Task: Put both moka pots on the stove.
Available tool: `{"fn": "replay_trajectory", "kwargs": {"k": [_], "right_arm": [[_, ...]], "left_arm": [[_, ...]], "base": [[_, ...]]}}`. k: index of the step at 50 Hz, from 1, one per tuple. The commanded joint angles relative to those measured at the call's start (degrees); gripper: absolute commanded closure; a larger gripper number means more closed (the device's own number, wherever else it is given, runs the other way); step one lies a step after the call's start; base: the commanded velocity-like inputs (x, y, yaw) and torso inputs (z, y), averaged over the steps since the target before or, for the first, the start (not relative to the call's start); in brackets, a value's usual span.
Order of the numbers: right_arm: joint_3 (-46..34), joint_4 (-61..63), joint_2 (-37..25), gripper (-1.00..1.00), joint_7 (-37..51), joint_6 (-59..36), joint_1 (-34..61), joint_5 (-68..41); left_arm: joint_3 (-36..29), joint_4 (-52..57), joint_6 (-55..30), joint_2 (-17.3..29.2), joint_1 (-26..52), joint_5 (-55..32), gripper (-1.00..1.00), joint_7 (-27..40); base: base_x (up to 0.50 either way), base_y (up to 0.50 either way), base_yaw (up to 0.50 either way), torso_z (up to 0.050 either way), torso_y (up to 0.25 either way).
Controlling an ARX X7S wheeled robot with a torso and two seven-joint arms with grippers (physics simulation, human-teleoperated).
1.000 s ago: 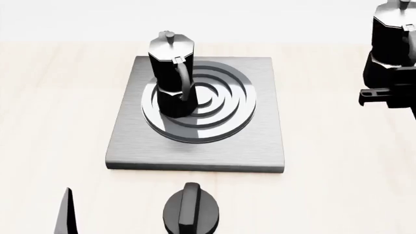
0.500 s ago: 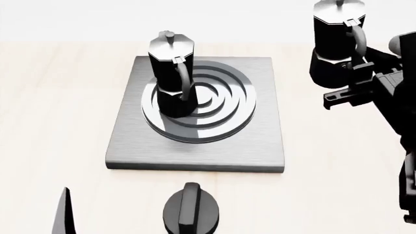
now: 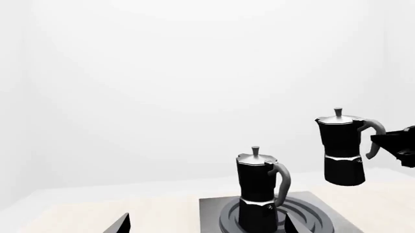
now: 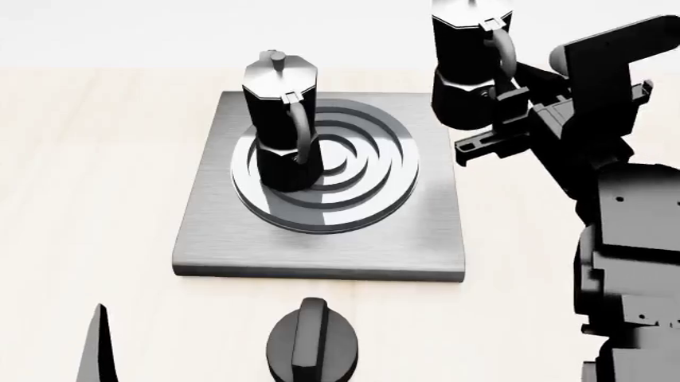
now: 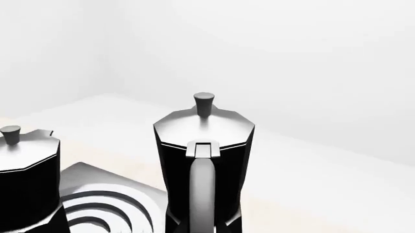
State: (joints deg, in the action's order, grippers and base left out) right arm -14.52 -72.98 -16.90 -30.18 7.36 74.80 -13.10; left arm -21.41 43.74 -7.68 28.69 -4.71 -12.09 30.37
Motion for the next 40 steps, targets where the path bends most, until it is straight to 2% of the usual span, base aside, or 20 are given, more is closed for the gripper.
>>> {"fn": "replay_trajectory", "kwargs": {"k": [1,16,40], "right_arm": [[4.2,-1.8,3.7,1.00,0.0,4.7,0.9,-0.9],[10.0,-1.9,8.1,1.00,0.7,10.2,-2.6,0.1],[16.9,-2.0,11.7,1.00,2.5,13.4,-6.5,8.8]], "left_arm": [[0.1,0.3,0.0,0.2,0.0,-0.2,-1.00,0.2],[0.2,-0.1,0.2,0.3,-0.1,-0.3,-1.00,0.4],[0.1,-0.3,0.5,0.4,0.1,-0.5,-1.00,0.6]], "base": [[0.00,0.00,0.00,0.000,0.000],[0.00,0.00,0.00,0.000,0.001],[0.00,0.00,0.00,0.001,0.001]]}}
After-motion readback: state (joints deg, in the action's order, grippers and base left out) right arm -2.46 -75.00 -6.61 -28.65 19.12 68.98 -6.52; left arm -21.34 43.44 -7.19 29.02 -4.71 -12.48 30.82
